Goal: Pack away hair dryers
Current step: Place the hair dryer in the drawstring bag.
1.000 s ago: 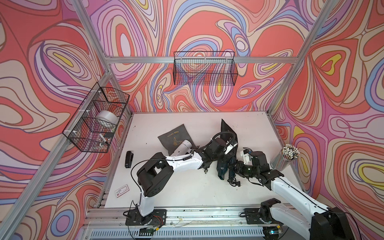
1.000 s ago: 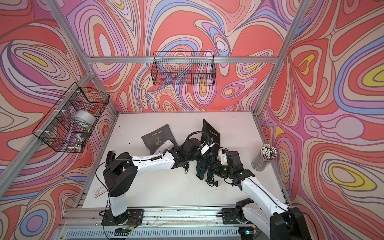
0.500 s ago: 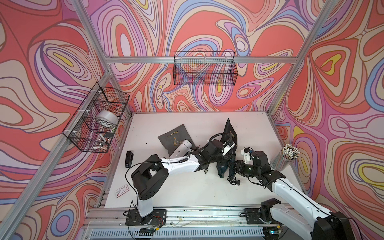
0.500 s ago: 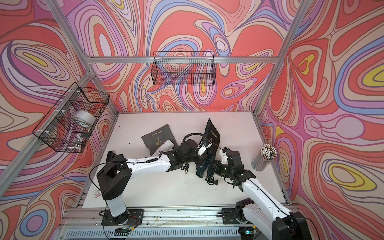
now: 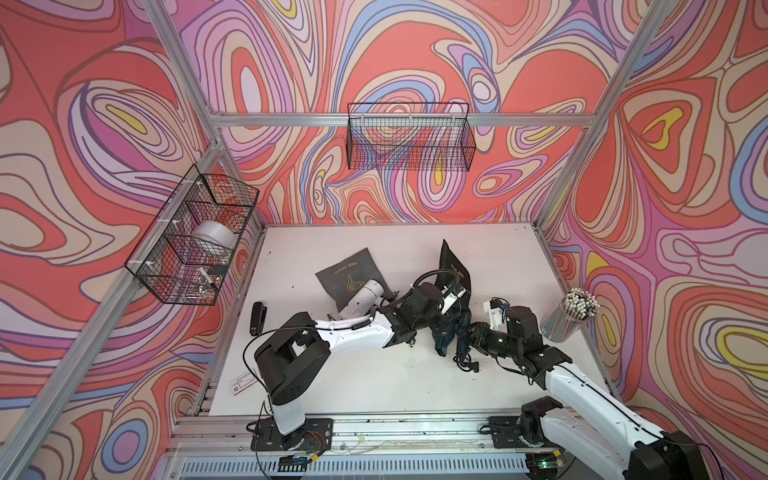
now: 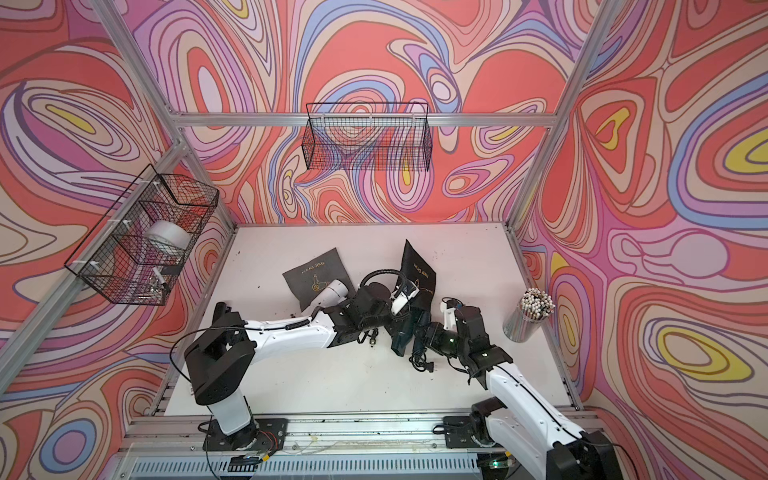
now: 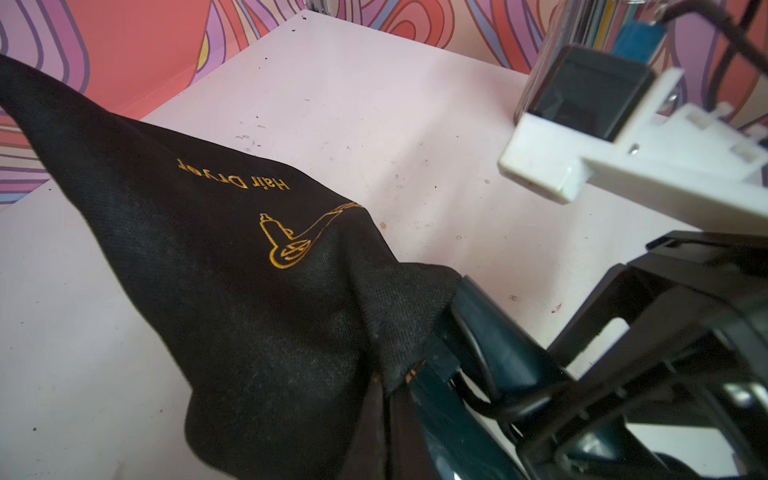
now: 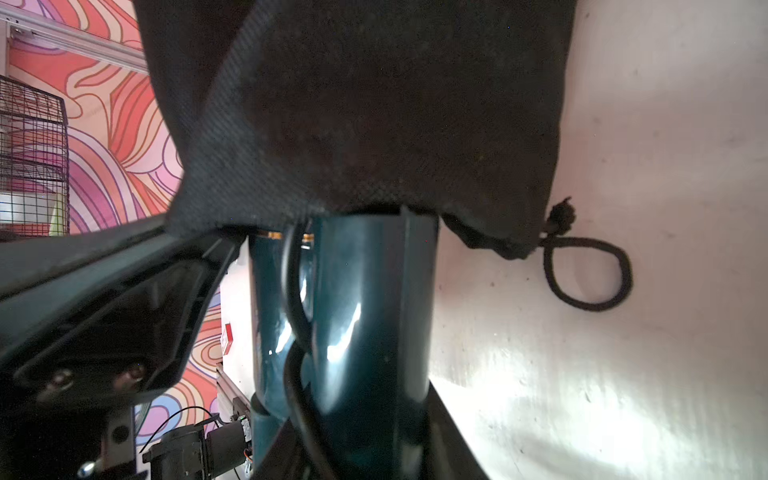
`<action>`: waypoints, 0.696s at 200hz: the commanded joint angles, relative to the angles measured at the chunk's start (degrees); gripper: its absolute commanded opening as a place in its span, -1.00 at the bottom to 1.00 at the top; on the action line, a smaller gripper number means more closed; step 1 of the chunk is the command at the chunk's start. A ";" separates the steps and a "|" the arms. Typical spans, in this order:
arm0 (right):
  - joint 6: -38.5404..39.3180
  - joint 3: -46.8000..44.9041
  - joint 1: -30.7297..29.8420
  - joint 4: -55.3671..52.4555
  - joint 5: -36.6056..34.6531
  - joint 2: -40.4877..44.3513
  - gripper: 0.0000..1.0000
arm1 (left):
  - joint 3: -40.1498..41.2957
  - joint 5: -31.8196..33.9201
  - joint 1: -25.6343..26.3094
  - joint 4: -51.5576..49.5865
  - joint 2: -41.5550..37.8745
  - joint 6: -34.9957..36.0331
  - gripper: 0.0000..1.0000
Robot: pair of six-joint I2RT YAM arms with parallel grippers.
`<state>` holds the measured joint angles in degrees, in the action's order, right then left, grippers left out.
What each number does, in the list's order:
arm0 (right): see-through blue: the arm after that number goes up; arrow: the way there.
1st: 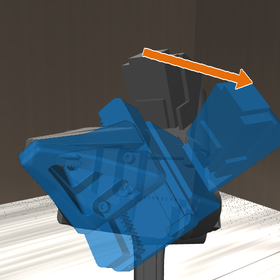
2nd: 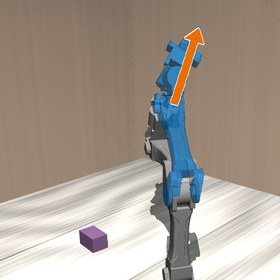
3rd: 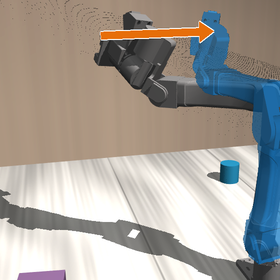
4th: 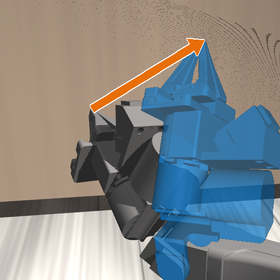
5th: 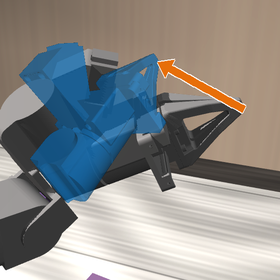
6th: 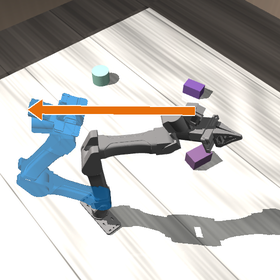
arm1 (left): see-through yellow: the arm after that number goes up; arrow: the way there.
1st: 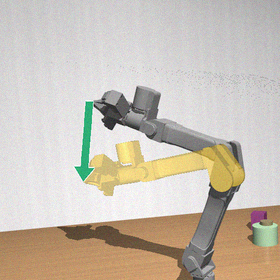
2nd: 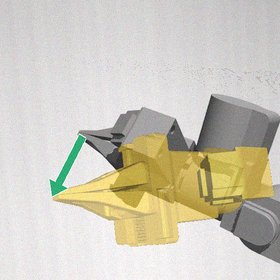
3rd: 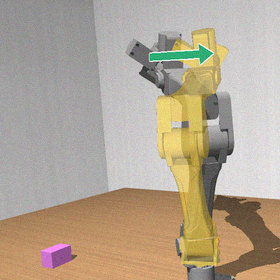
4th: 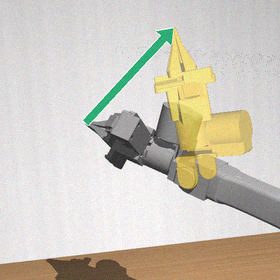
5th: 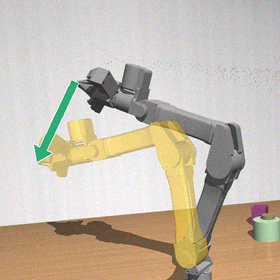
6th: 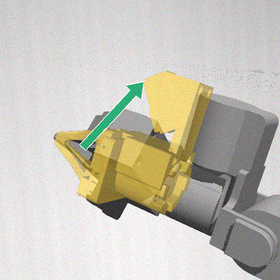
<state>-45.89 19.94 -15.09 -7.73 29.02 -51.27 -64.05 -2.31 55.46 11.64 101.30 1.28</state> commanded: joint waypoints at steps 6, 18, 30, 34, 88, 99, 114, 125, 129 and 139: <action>-2.32 -1.18 0.39 6.20 0.69 2.25 -0.99 | 2.01 1.36 0.26 0.38 -2.70 -0.68 -1.00; -2.91 -1.66 0.81 6.58 0.74 2.80 -0.98 | 3.03 1.53 0.26 0.49 -3.15 -0.83 -1.00; -3.41 -2.13 1.12 7.10 0.99 3.18 -0.98 | 3.90 1.72 0.26 0.48 -3.57 -1.05 -1.00; -3.50 -2.26 1.35 7.28 1.11 3.27 -0.99 | 4.11 1.78 0.26 0.56 -3.72 -1.15 -1.00; -4.29 -2.75 2.79 7.73 2.16 3.17 -0.99 | 6.64 2.38 0.26 0.93 -5.74 -2.52 -1.00; -4.71 -2.96 3.28 7.89 2.27 3.10 -0.99 | 7.22 2.24 0.27 1.23 -6.17 -3.13 -1.00; -5.84 -3.45 4.27 8.61 2.86 2.85 -0.99 | 8.30 1.64 0.27 1.78 -6.63 -4.08 -1.00; -7.08 -4.00 5.19 9.94 3.62 2.46 -0.99 | 9.04 1.39 0.27 1.98 -6.81 -4.49 -1.00; -7.43 -4.22 5.59 10.41 3.95 2.31 -0.99 | 9.24 1.41 0.31 1.98 -6.90 -4.56 -1.00; -8.50 -4.60 6.24 11.50 4.70 1.83 -0.99 | 9.91 1.46 0.26 1.90 -6.99 -4.61 -1.00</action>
<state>-51.40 16.16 -10.70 -2.90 32.27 -49.17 -55.99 -0.34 55.46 12.93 96.18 -1.80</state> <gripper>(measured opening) 0.353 0.054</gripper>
